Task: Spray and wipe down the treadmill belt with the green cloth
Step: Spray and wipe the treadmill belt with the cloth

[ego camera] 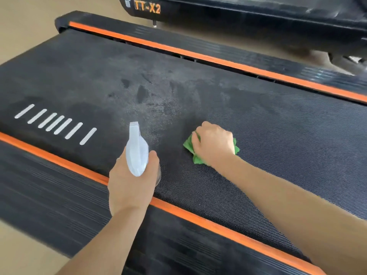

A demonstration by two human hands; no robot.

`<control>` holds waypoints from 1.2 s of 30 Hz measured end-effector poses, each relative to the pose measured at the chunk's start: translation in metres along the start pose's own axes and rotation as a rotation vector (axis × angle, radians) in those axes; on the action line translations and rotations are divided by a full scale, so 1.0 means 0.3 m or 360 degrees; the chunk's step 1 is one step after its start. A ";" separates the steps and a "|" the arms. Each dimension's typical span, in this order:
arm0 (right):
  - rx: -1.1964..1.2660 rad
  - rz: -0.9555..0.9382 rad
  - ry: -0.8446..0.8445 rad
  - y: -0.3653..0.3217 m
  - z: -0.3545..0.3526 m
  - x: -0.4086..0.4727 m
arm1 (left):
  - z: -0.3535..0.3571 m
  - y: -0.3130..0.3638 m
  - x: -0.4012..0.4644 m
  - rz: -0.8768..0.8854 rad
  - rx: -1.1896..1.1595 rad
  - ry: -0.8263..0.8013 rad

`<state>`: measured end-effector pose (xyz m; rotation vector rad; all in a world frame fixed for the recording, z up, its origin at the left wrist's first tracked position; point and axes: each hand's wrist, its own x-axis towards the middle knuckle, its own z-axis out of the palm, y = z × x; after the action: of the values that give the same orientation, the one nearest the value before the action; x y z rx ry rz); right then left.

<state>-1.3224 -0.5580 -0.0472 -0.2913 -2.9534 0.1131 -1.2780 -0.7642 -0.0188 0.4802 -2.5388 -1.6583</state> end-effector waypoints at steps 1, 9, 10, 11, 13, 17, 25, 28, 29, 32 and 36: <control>0.0017 -0.0138 0.0049 -0.009 -0.021 -0.104 | 0.000 0.001 0.001 -0.0017 -0.0005 -0.0009; -0.0055 -0.0322 0.0106 0.122 -0.016 -0.022 | 0.000 -0.011 0.003 -0.0048 0.0009 -0.0033; -0.0135 -0.0024 0.0103 0.155 -0.008 0.076 | -0.002 -0.015 0.000 -0.0059 0.0006 -0.0021; -0.0189 0.0234 0.0044 0.180 0.002 0.164 | 0.001 -0.018 0.005 -0.0054 -0.0010 -0.0008; -0.0185 0.0574 -0.0082 0.185 0.013 0.262 | 0.002 -0.015 0.004 -0.0038 -0.0033 0.0009; -0.0133 0.0327 -0.0096 -0.007 0.013 0.155 | 0.004 0.012 -0.003 0.0016 0.0030 -0.0020; 0.0130 -0.0767 0.0057 -0.146 -0.023 -0.225 | -0.082 -0.020 0.034 0.0051 -0.0285 -0.0072; 0.0020 -0.0762 0.0122 -0.080 -0.020 -0.162 | -0.136 -0.029 0.124 0.0040 -0.0242 0.0017; -0.0019 -0.0680 0.0135 -0.077 -0.003 -0.114 | -0.143 -0.033 0.156 0.0017 -0.0272 0.0055; -0.0167 -0.0321 0.0114 -0.105 0.032 0.090 | -0.128 -0.033 0.198 0.0000 -0.0201 0.0121; -0.0221 0.0034 -0.0043 -0.213 0.075 0.363 | -0.110 -0.051 0.211 0.0015 -0.0116 0.0159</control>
<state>-1.4435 -0.5999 -0.0458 -0.3428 -2.9908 -0.0864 -1.3271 -0.8175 -0.0258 0.5301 -2.3980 -1.6725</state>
